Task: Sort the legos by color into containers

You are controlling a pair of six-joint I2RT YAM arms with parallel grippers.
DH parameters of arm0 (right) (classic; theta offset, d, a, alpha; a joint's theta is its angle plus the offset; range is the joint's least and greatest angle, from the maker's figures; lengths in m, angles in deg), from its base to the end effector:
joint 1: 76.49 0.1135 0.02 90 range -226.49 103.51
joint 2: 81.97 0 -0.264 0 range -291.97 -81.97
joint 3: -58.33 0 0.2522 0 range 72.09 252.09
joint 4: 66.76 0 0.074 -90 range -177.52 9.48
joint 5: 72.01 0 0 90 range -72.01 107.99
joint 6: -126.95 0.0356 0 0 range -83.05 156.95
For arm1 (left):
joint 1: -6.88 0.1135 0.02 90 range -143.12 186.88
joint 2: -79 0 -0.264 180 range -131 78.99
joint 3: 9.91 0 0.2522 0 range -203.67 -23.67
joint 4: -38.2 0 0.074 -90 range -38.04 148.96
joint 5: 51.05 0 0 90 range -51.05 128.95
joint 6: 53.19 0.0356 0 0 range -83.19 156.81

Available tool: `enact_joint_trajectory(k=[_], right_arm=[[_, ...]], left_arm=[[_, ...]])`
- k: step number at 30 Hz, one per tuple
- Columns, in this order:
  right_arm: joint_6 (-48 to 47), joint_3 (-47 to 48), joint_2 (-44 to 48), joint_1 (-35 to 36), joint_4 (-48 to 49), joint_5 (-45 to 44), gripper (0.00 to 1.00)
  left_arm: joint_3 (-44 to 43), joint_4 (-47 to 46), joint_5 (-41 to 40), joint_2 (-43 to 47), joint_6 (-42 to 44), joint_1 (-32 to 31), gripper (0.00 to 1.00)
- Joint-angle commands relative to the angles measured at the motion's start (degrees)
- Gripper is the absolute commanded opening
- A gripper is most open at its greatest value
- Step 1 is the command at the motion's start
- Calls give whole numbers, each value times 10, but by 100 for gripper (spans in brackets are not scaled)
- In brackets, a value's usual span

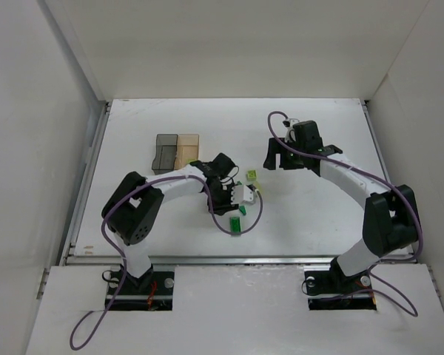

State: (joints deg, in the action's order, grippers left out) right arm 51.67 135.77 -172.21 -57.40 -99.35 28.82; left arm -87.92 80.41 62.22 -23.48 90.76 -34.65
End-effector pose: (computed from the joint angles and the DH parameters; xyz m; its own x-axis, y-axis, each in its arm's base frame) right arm 0.3225 0.1187 0.2440 -0.7640 -0.0003 -0.6452 -0.2603 0.9151 0.3078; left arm 0.2518 -0.2418 0.1688 0.1825 0.8305 -0.5263 0.9831 -0.1486 0.1066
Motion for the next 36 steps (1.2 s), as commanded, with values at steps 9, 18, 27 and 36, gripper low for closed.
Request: enact_joint_trajectory(k=[9, 18, 27, 36], right_arm=[[10, 24, 23, -4, 32, -1, 85], [28, 29, 12, -4, 32, -6, 85], [28, 29, 17, 7, 27, -12, 85], [28, 24, 29, 12, 21, -17, 85]], left_arm=[[-83, 21, 30, 119, -122, 112, 0], [-98, -126, -95, 148, -413, 327, 0], [-86, -168, -160, 78, -410, 390, 0], [-81, -155, -101, 78, -380, 390, 49]])
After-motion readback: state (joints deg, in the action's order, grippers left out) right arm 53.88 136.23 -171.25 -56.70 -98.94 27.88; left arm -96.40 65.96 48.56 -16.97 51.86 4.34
